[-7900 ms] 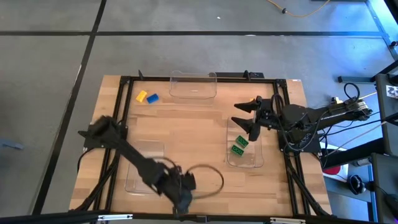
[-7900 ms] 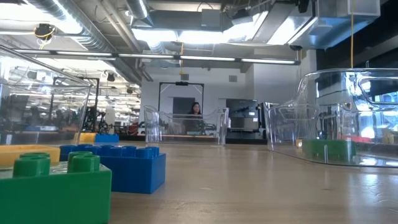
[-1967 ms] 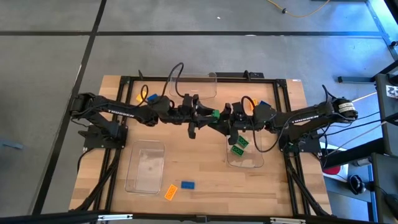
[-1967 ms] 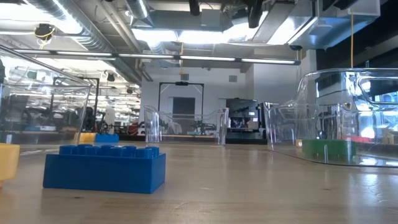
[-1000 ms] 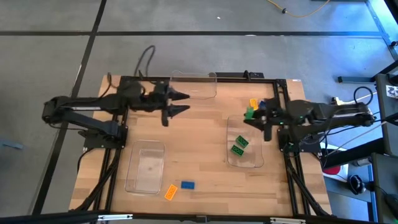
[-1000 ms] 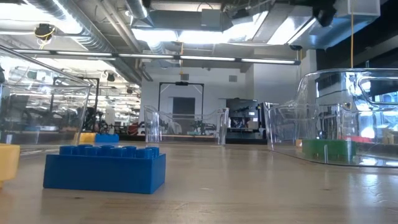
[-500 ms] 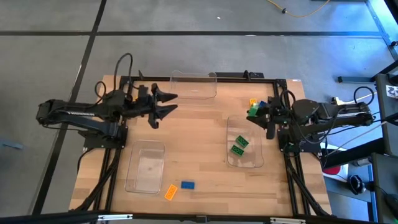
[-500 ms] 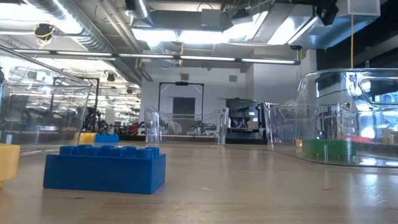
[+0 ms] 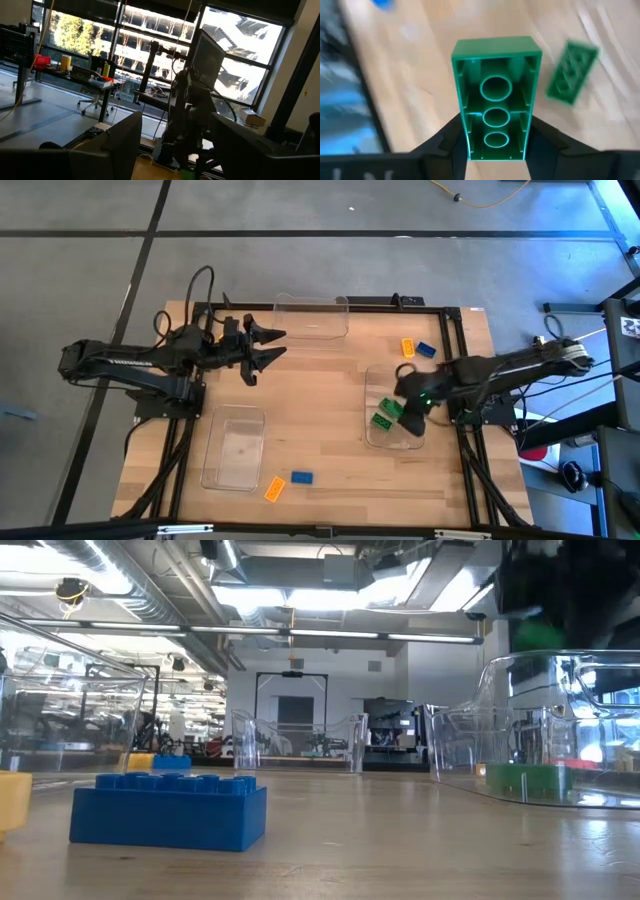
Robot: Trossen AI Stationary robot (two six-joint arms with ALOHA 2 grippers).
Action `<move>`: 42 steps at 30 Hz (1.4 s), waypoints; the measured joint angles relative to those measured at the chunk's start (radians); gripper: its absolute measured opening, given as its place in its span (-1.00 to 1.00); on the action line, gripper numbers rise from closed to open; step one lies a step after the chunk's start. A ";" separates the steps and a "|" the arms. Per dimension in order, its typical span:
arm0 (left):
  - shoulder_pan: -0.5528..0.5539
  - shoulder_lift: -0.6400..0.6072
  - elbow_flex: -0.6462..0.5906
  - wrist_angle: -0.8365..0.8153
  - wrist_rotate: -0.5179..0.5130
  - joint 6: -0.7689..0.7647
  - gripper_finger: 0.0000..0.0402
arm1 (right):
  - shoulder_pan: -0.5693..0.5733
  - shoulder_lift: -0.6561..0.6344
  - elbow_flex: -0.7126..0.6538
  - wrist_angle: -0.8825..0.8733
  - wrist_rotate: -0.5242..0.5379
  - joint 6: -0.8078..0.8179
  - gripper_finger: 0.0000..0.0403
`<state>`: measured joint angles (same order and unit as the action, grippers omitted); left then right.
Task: Sort & place blocks by color
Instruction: Put the green block into the bottom right transparent bin, then put the top left blue block into the top center transparent bin
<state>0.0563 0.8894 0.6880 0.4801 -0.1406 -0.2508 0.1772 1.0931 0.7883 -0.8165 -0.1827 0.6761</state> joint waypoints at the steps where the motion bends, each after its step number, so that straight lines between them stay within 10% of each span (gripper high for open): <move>1: 0.000 0.000 0.000 0.000 0.000 0.000 0.11 | 0.000 0.037 0.000 -0.019 -0.002 -0.023 -0.29; 16: 0.000 0.000 0.000 0.000 -0.036 0.001 0.11 | -0.043 0.312 0.000 0.010 0.005 -0.104 -0.29; 26: 0.000 0.000 0.000 0.000 -0.035 0.001 0.11 | -0.045 0.310 0.000 0.011 -0.023 -0.139 0.72; 35: 0.000 0.000 0.000 0.000 -0.035 0.000 0.11 | -0.026 0.097 0.000 -0.137 -0.010 -0.091 0.86; 42: 0.000 0.000 0.000 -0.001 -0.034 -0.001 0.11 | 0.038 -0.168 -0.025 0.326 0.205 0.068 0.86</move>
<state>0.0566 0.8898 0.6880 0.4793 -0.1746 -0.2516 0.2154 0.9250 0.7638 -0.4909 0.0221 0.7446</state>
